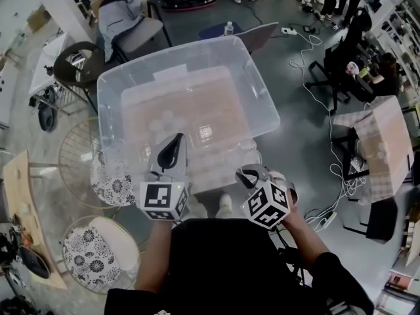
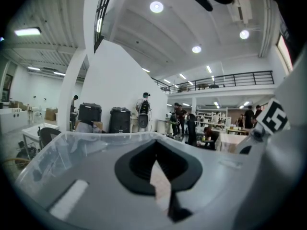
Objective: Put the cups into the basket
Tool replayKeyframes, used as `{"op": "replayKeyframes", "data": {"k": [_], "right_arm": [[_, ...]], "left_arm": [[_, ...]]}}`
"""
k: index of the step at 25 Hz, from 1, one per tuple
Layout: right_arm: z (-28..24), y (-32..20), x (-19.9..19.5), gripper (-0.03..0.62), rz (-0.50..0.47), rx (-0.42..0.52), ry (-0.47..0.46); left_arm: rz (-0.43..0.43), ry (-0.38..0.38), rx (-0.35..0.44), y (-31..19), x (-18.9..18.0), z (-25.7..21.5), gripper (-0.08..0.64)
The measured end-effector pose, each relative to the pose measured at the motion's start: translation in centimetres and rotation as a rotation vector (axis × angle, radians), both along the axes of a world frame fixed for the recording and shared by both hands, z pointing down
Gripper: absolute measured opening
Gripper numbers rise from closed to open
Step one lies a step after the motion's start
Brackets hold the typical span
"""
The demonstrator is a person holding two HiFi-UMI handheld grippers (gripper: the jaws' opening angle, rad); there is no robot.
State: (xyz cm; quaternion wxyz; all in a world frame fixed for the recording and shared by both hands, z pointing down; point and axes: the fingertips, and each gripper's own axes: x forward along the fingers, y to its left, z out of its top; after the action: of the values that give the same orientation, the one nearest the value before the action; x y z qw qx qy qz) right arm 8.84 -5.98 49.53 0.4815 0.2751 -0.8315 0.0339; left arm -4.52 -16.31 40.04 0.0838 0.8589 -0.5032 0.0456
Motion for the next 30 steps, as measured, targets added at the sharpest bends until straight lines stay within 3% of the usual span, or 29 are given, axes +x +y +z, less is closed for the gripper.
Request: {"op": "replayKeyframes", "data": {"k": [16,30], "right_arm": [[-5.4,-6.8,-2.6,0.025,-0.049,0.157,-0.033],[-4.5,-14.2,-6.0,0.025,-0.084,0.163,-0.008]], "left_arm": [[-0.043,-0.004,-0.009,-0.2,-1.7,0.3,0.008],[-0.086,-0.013,-0.019,-1.7,-4.1,0.7,0.008]]}}
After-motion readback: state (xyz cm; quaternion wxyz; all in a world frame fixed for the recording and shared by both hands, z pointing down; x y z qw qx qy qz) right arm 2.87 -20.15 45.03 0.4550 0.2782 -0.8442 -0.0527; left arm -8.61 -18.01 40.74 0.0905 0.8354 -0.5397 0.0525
